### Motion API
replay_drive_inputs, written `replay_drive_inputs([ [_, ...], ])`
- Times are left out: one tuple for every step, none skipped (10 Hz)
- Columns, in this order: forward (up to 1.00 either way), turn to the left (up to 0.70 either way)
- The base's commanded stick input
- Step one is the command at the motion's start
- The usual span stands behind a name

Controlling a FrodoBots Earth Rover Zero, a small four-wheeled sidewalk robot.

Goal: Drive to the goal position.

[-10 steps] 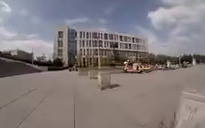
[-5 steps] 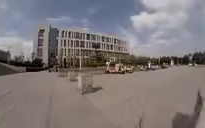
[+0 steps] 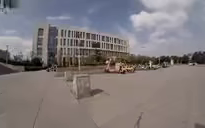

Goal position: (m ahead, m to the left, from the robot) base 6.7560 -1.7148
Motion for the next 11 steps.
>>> replay_drive_inputs([
  [0.70, -0.35],
  [0.70, -0.35],
  [0.70, -0.35],
  [0.70, -0.35],
  [0.70, -0.29],
  [0.70, -0.02],
  [0.70, 0.00],
  [0.70, -0.02],
  [0.70, -0.27],
  [0.70, -0.35],
  [0.70, -0.04],
])
